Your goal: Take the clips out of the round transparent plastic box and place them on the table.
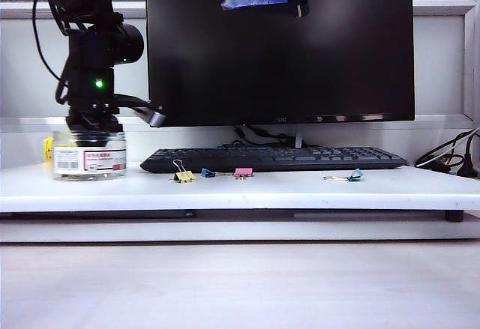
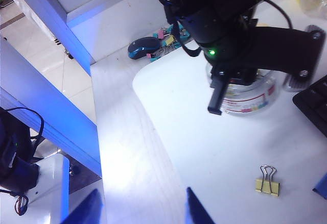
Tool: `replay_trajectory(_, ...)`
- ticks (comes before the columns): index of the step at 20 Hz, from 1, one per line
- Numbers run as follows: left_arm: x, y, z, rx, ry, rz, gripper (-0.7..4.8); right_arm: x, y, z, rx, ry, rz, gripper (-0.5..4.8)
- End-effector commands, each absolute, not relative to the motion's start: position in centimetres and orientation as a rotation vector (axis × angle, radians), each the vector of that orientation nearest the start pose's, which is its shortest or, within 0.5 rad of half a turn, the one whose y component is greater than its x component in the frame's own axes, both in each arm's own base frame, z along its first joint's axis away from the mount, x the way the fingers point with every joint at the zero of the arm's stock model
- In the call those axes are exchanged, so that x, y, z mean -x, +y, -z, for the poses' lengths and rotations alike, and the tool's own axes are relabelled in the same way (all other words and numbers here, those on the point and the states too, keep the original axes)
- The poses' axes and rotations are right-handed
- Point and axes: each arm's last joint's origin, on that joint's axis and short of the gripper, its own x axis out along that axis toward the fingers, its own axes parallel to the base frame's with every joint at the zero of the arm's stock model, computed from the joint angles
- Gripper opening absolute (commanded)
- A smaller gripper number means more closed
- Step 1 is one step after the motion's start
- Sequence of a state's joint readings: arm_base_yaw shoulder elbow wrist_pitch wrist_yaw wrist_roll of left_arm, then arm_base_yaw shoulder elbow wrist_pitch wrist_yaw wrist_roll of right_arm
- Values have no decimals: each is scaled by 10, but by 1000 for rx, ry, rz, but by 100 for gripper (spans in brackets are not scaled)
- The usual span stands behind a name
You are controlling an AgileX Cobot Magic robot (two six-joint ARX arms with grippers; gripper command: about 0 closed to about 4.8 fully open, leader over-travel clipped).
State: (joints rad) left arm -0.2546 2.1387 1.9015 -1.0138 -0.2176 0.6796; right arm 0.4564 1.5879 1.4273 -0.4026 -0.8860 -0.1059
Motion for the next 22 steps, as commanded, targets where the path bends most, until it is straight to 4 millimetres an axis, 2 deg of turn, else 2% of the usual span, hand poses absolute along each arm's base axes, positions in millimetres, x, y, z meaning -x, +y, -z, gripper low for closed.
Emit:
replay_trajectory(1,-423,-110,-252,-881,1165,405,-6,-302,174,-345,-38,504,-1343,212)
replay_trajectory(4,-419,-110,-263,-896,1137,389,-6,-302,174,-345,-38,501,-1343,212)
replay_trajectory(9,-420,-110,-261,-914,1126,410,-6,-302,174,-345,-39,503,-1343,212)
replay_trajectory(14,-423,-114,-257,-878,1096,514,1,-302,174,-345,-40,510,-1343,212)
replay_trajectory(15,-424,-114,-254,-879,1103,516,20,-302,174,-344,-41,513,-1343,212)
replay_trajectory(16,-425,-114,-251,-880,1111,516,79,-302,174,-344,-41,516,-1342,212)
replay_trajectory(17,-425,-114,-247,-884,1127,515,107,-302,174,-344,-42,518,-1342,212)
replay_trajectory(22,-429,-114,-239,-895,1143,503,107,-302,174,-344,-43,524,-1342,212)
